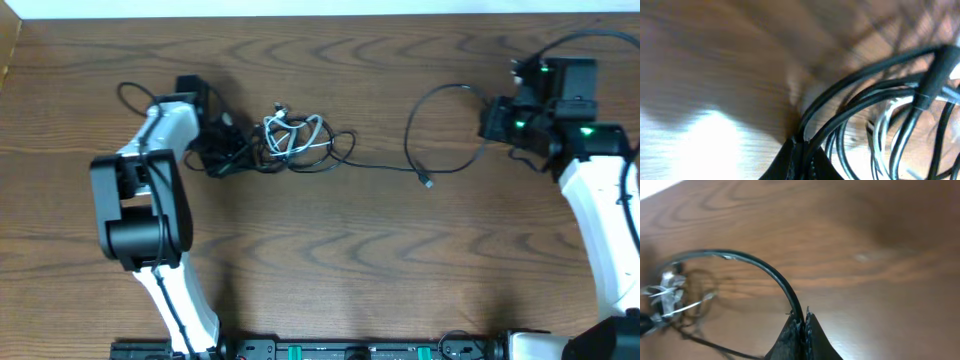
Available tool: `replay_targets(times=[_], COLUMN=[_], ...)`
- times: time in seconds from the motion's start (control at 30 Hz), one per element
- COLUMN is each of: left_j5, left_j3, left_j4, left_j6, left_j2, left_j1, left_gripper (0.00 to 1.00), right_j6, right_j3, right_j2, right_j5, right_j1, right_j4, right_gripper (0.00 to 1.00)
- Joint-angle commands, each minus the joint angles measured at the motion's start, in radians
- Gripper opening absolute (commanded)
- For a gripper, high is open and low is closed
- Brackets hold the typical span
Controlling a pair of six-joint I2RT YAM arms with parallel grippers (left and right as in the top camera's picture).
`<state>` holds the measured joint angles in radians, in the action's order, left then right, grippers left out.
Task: Untangle cables
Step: 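Pull the black cable out to the far right with the right gripper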
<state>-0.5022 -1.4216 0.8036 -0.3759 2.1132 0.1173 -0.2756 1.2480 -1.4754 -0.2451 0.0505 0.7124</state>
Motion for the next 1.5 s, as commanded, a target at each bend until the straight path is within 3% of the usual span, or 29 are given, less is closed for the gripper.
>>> replay_targets(times=[0.0, 0.2, 0.3, 0.53, 0.77, 1.1, 1.3, 1.43, 1.47], left_j5=[0.077, 0.078, 0.077, 0.089, 0.201, 0.238, 0.249, 0.268, 0.268], left_j3=[0.004, 0.020, 0.020, 0.020, 0.020, 0.022, 0.022, 0.022, 0.022], left_j4=[0.007, 0.006, 0.006, 0.006, 0.022, 0.060, 0.060, 0.063, 0.063], left_j6=[-0.037, -0.075, -0.075, -0.076, -0.144, -0.233, -0.240, -0.258, -0.258], left_j2=[0.021, 0.021, 0.021, 0.021, 0.021, 0.021, 0.021, 0.021, 0.021], left_j1=[0.053, 0.091, 0.089, 0.089, 0.098, 0.151, 0.152, 0.154, 0.153], left_gripper=[0.07, 0.08, 0.08, 0.08, 0.08, 0.08, 0.07, 0.08, 0.08], right_j6=[0.053, -0.014, -0.093, -0.113, -0.114, -0.145, -0.057, -0.022, -0.022], right_j3=[0.008, 0.006, 0.006, -0.013, -0.018, -0.018, -0.018, -0.018, -0.018], right_j2=[0.005, 0.005, 0.004, -0.010, -0.084, -0.312, -0.481, -0.582, -0.600], right_j5=[0.118, 0.417, 0.449, 0.469, 0.766, 0.603, 0.531, 0.633, 0.636], right_j1=[0.081, 0.219, 0.260, 0.272, 0.279, 0.301, 0.301, 0.304, 0.304], right_j4=[0.058, 0.174, 0.206, 0.204, 0.201, 0.184, 0.177, 0.182, 0.182], right_gripper=[0.01, 0.01, 0.01, 0.01, 0.01, 0.03, 0.07, 0.14, 0.20])
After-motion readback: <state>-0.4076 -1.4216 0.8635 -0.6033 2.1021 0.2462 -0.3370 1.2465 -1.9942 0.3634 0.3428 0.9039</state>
